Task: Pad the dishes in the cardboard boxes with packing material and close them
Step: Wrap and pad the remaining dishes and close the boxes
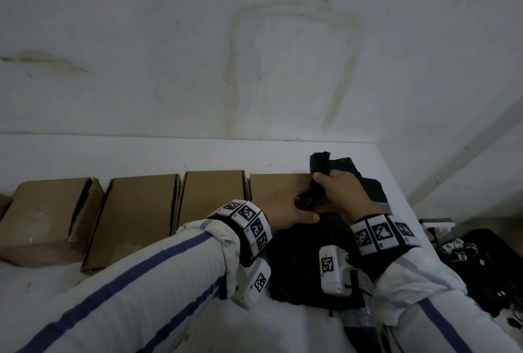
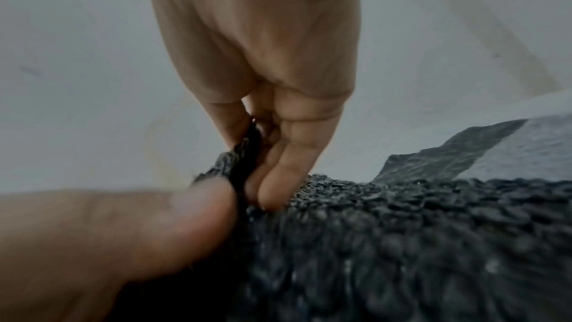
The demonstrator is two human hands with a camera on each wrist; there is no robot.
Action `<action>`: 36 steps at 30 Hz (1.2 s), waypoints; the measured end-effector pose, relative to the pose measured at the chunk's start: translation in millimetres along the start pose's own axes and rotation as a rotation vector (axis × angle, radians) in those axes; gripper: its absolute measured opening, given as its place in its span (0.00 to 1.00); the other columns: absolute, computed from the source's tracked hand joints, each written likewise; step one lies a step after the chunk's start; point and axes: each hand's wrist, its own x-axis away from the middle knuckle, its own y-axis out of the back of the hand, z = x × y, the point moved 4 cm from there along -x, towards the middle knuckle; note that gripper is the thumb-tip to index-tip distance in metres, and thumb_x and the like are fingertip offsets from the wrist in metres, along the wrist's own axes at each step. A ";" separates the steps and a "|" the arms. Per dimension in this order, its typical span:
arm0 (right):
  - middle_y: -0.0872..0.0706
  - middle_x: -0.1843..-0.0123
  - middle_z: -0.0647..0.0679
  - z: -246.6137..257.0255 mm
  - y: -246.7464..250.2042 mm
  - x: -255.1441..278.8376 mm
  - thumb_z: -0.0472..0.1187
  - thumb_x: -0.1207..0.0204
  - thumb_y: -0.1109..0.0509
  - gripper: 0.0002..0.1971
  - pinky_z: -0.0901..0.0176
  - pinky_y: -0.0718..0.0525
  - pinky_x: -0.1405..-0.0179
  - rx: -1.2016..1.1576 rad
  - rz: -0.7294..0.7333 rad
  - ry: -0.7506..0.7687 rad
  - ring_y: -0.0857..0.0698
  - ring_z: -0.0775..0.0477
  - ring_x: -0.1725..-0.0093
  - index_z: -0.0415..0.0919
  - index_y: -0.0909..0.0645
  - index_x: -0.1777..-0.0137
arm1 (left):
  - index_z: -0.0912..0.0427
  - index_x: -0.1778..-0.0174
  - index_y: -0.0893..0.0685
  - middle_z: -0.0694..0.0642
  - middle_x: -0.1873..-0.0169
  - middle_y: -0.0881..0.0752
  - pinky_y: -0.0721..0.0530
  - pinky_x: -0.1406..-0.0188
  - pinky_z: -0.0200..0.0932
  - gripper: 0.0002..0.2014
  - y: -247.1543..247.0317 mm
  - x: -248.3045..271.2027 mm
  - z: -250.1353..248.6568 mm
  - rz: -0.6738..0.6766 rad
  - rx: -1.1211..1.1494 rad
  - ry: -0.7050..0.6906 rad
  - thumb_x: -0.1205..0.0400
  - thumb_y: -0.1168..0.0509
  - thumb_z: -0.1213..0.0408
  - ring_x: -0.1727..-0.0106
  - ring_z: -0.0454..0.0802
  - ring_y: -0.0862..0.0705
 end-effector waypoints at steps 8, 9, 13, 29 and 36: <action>0.27 0.30 0.46 43.8 -37.7 14.2 0.37 0.41 0.27 0.44 0.56 0.22 0.36 0.379 0.351 0.369 0.24 0.47 0.32 0.47 0.37 0.21 | 0.59 0.39 0.18 0.61 0.45 0.13 0.17 0.40 0.57 0.16 63.3 25.1 15.7 -0.337 0.137 0.022 0.23 0.34 0.63 0.45 0.58 0.15; 0.27 0.30 0.49 51.8 -49.6 21.9 0.36 0.41 0.27 0.48 0.58 0.22 0.38 0.418 0.454 0.370 0.24 0.48 0.32 0.50 0.42 0.19 | 0.60 0.39 0.18 0.61 0.44 0.13 0.18 0.39 0.55 0.14 75.7 33.2 17.6 -0.374 0.154 0.011 0.21 0.34 0.65 0.44 0.58 0.15; 0.19 0.42 0.50 82.3 -98.6 43.4 0.29 0.32 0.29 0.33 0.63 0.21 0.50 0.603 0.549 0.449 0.19 0.48 0.41 0.49 0.30 0.26 | 0.58 0.39 0.20 0.60 0.43 0.14 0.20 0.37 0.52 0.12 133.2 74.8 36.6 -0.569 0.255 -0.026 0.18 0.35 0.64 0.42 0.57 0.16; 0.14 0.54 0.48 201.8 -387.9 152.5 0.32 0.25 0.30 0.08 0.52 0.17 0.49 0.259 0.815 0.633 0.15 0.47 0.52 0.45 0.18 0.52 | 0.49 0.35 0.28 0.54 0.41 0.17 0.17 0.37 0.53 0.24 276.6 312.1 190.6 -0.766 0.222 0.025 0.23 0.32 0.74 0.38 0.51 0.18; 0.35 0.24 0.49 223.0 -504.2 204.0 0.34 0.31 0.25 0.49 0.65 0.34 0.29 0.658 0.991 1.069 0.34 0.52 0.26 0.53 0.52 0.17 | 0.57 0.40 0.17 0.62 0.45 0.13 0.16 0.41 0.61 0.14 351.9 414.3 252.2 -1.018 0.524 0.054 0.21 0.34 0.73 0.42 0.61 0.14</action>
